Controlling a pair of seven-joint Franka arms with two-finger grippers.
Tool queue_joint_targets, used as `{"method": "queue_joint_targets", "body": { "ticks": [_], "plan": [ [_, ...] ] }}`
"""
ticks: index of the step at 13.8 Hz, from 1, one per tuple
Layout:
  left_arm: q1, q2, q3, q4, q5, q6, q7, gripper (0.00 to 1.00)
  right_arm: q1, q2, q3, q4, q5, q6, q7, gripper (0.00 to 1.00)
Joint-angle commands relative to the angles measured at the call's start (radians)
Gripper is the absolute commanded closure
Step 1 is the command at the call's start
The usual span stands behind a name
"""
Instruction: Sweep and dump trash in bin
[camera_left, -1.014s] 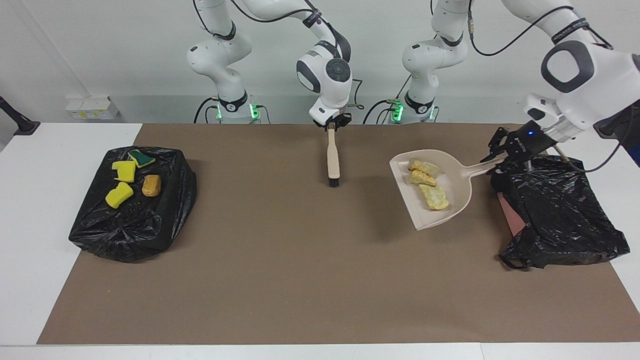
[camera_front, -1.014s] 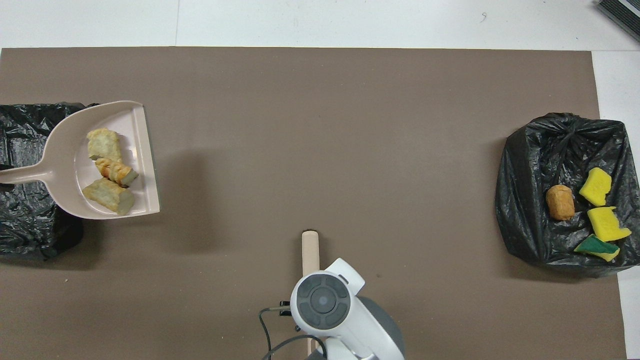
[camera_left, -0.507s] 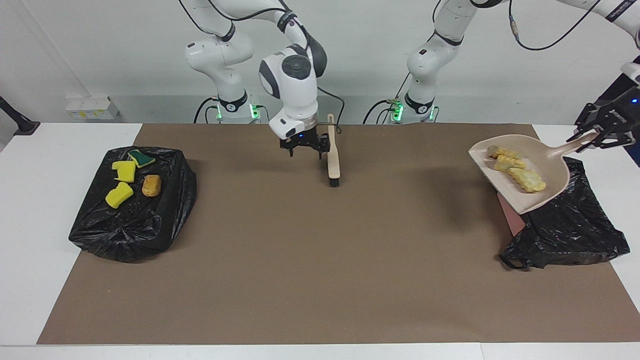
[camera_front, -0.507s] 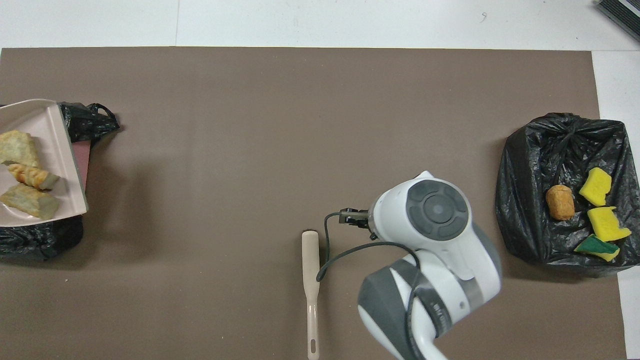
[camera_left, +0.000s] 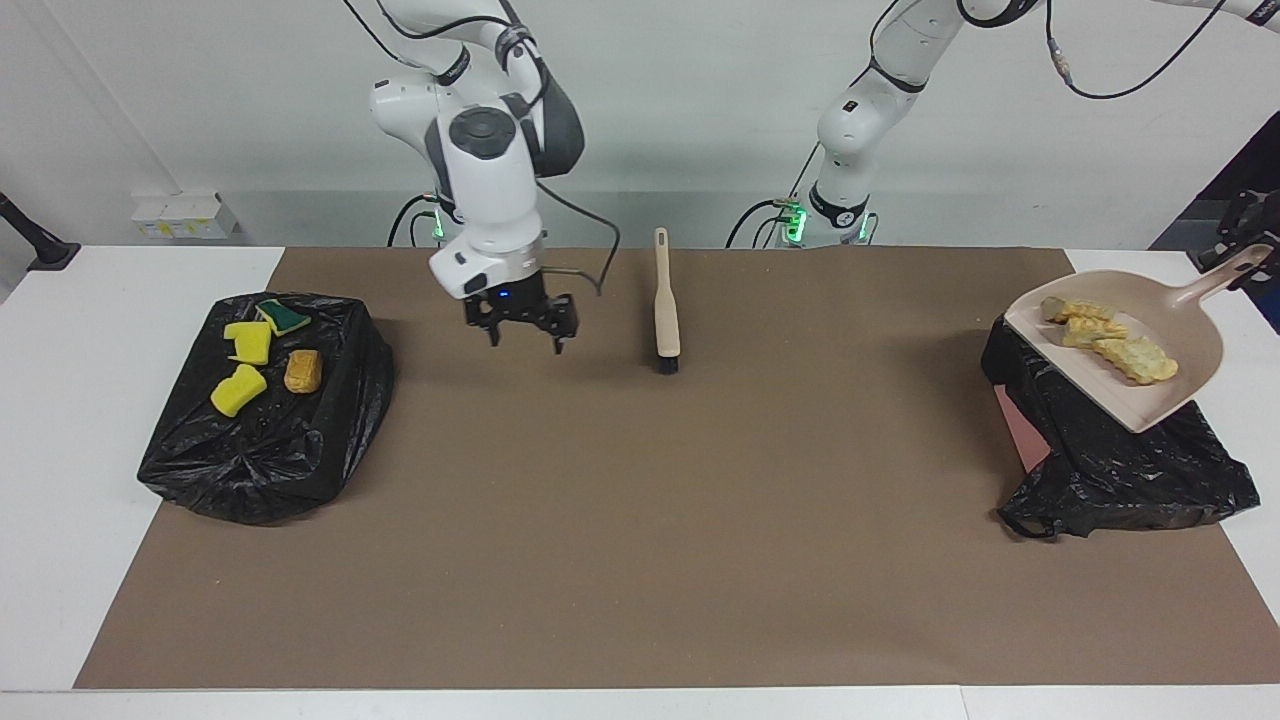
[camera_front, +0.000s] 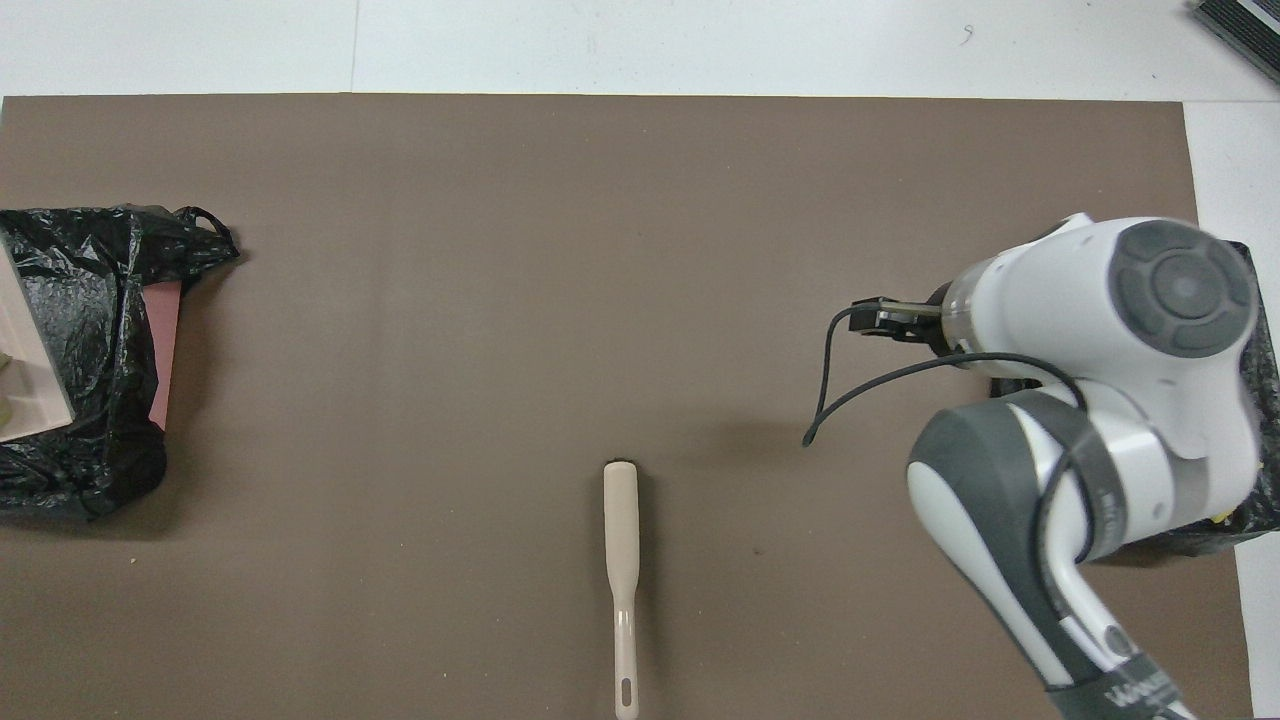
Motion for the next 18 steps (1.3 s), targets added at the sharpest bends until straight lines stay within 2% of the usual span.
{"method": "queue_joint_targets", "body": {
  "ticks": [1, 3, 5, 9, 11, 14, 18],
  "plan": [
    [-0.024, 0.033, -0.015, 0.044, 0.142, 0.077, 0.016, 1.0, -0.004, -0.022, -0.065, 0.047, -0.022, -0.034, -0.075, 0.0],
    [-0.081, 0.033, -0.015, 0.035, 0.263, 0.128, 0.017, 1.0, -0.013, -0.031, -0.099, 0.099, -0.022, -0.104, -0.161, 0.0],
    [-0.162, 0.032, -0.015, 0.021, 0.438, 0.16, 0.008, 1.0, -0.024, -0.041, -0.13, 0.164, -0.018, -0.195, -0.251, 0.0],
    [-0.245, 0.015, -0.012, 0.021, 0.58, 0.16, 0.002, 1.0, -0.035, -0.084, -0.166, 0.263, -0.002, -0.368, -0.333, 0.0],
    [-0.262, -0.021, -0.012, 0.02, 0.641, 0.157, -0.03, 1.0, -0.035, -0.097, -0.173, 0.312, 0.0, -0.462, -0.338, 0.0],
    [-0.293, -0.06, -0.012, 0.021, 0.686, 0.142, -0.035, 1.0, -0.037, -0.127, -0.185, 0.357, 0.001, -0.563, -0.351, 0.0],
    [-0.337, -0.096, -0.041, 0.018, 0.623, 0.094, -0.035, 1.0, -0.033, -0.166, -0.203, 0.334, 0.008, -0.599, -0.359, 0.0]
  ]
}}
